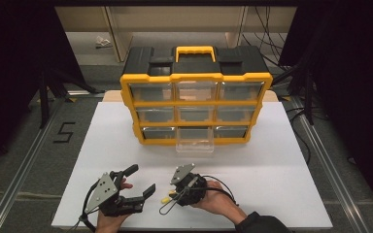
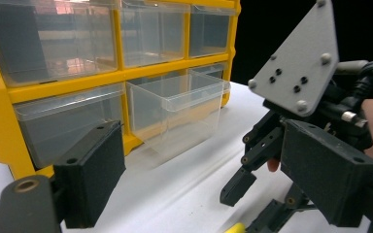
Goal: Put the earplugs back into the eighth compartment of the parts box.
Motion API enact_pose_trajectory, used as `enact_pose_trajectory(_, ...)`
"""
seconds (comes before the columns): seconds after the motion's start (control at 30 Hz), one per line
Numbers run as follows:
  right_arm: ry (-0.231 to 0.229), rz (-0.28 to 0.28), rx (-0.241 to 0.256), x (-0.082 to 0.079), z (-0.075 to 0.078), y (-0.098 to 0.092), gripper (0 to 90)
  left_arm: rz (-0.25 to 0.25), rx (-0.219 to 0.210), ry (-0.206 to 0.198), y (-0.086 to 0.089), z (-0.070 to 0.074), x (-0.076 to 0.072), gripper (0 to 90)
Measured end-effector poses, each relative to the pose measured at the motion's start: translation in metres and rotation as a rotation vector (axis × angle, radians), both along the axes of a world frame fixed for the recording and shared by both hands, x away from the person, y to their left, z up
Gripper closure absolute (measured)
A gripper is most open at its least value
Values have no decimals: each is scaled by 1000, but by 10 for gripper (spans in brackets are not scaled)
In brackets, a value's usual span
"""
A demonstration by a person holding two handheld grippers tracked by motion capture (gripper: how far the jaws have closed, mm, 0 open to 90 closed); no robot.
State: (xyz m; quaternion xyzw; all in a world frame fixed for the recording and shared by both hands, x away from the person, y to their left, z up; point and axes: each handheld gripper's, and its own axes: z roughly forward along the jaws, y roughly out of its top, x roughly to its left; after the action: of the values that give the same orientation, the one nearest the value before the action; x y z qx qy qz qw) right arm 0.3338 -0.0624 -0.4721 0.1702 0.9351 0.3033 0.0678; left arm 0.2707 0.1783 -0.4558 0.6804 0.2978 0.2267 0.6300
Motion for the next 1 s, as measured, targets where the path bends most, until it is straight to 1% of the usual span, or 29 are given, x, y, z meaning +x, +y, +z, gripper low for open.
enact_pose_trajectory(0.17, 2, 21, -10, 2, -2, 4, 641, -2, 0, 1, 0, 0, 0, 159)
enact_pose_trajectory(0.2, 9, 25, -15, 3, -4, 6, 669, -3, 0, 1, -1, 0, 0, 160)
enact_pose_trajectory(0.23, 9, 25, -15, 3, -4, 6, 669, -3, 1, 0, -1, 0, 0, 160)
enact_pose_trajectory(0.27, 14, 35, -27, 4, -7, 7, 710, -3, 0, 1, -1, 0, 0, 160)
enact_pose_trajectory(0.3, 16, 39, -31, 4, -8, 8, 723, -4, 0, 1, -1, 0, 0, 160)
enact_pose_trajectory(0.33, 16, 39, -31, 4, -8, 8, 723, -3, 1, 1, -1, 0, 0, 160)
enact_pose_trajectory(0.4, 29, 47, -25, 6, -9, 9, 769, -1, 1, 3, 0, 0, 0, 160)
enact_pose_trajectory(0.43, 21, 59, -31, 5, -8, 9, 805, -1, 1, 3, 0, 0, 0, 161)
enact_pose_trajectory(0.53, 22, 68, -32, 5, -8, 9, 815, -3, 1, 1, 0, 0, 0, 161)
enact_pose_trajectory(0.57, 18, 67, -19, 6, -5, 7, 819, -3, 1, 1, 0, 0, 0, 162)
enact_pose_trajectory(0.63, 19, 62, -12, 6, -4, 6, 820, -2, 3, 2, 0, 0, 0, 161)
enact_pose_trajectory(0.67, 10, 57, -1, 8, -2, 3, 820, -2, 2, 3, 0, 0, 0, 161)
enact_pose_trajectory(0.83, -3, 22, 49, 13, 10, -7, 820, -5, 1, 2, -1, 0, 0, 161)
enact_pose_trajectory(0.87, -7, 12, 65, 14, 15, -11, 820, -6, 1, 2, -1, 0, 0, 161)
enact_pose_trajectory(0.9, -7, 12, 65, 14, 15, -11, 820, -6, 1, 2, -1, 0, 0, 161)
enact_pose_trajectory(0.97, -28, -6, 98, 16, 24, -17, 820, -6, 0, 2, -1, 0, 0, 162)
enact_pose_trajectory(1.0, -28, -6, 98, 16, 24, -17, 820, -6, 0, 2, -1, 0, 0, 161)
